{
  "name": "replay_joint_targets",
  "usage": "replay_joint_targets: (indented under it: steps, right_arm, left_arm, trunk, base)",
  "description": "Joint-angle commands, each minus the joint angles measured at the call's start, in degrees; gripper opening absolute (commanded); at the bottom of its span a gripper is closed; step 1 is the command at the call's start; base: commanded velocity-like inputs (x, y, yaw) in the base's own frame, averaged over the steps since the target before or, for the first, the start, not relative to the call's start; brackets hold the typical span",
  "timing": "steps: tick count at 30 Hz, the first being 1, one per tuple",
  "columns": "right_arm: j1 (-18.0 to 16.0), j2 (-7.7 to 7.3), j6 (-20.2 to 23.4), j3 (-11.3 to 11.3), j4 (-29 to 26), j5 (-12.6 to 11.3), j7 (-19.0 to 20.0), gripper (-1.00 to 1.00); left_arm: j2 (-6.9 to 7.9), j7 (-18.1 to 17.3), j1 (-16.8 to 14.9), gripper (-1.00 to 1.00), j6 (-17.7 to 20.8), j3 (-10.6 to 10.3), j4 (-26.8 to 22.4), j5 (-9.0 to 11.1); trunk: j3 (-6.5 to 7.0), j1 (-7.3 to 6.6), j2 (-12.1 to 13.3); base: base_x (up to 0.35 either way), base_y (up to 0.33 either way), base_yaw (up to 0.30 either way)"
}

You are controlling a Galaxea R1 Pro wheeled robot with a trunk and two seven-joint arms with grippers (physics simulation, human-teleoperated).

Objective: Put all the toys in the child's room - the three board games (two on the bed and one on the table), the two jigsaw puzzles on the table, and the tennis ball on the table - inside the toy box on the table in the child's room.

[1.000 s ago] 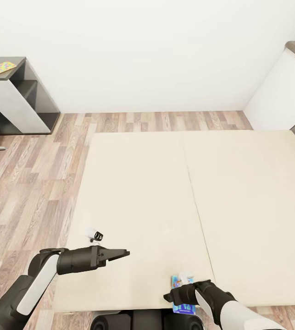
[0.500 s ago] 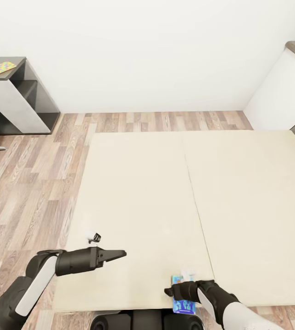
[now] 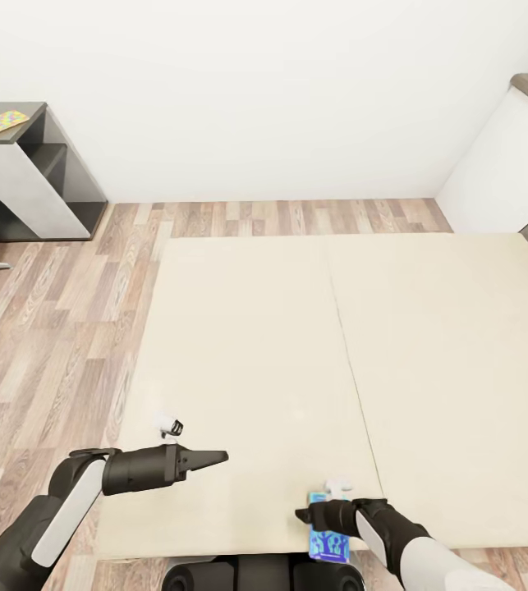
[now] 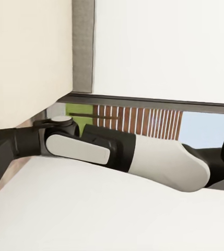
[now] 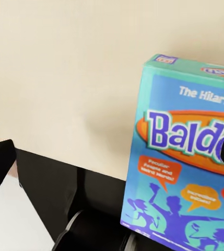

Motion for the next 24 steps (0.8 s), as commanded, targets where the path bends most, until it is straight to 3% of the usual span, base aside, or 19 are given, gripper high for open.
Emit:
replay_joint_targets:
  steps: [1,11,16,17,24]
  right_arm:
    - [-0.05,-0.17,0.00,-0.48,-0.47,0.58,-0.19,1.00]
    - [0.02,-1.61,0.46,-0.30,-1.30,-1.44,1.83,1.00]
    - [0.03,-2.35,1.81,-0.52,-2.79,0.22,3.60,1.00]
    - [0.03,-2.66,1.89,-0.51,-4.59,3.20,6.12,1.00]
    - [0.04,-5.04,2.16,-0.41,-4.64,3.19,11.09,1.00]
  left_arm:
    - [0.16,-0.07,-0.03,1.00,0.23,-0.07,0.01,0.12]
    - [0.57,-0.07,-0.03,1.00,0.23,0.00,0.02,0.12]
    - [0.73,-0.07,-0.03,1.00,0.23,0.06,0.06,0.12]
    - [0.74,-0.07,-0.03,1.00,0.23,0.14,0.07,0.12]
    - [0.76,-0.12,-0.03,1.00,0.23,0.73,0.10,0.12]
  trunk:
    - [-0.06,0.05,-0.08]
    - [-0.06,0.05,-0.08]
    - [-0.06,0.05,-0.08]
    - [-0.06,0.05,-0.08]
    - [-0.06,0.05,-0.08]
  base:
    - [0.000,0.000,0.000]
    - [0.000,0.000,0.000]
    - [0.000,0.000,0.000]
    - [0.000,0.000,0.000]
    - [0.000,0.000,0.000]
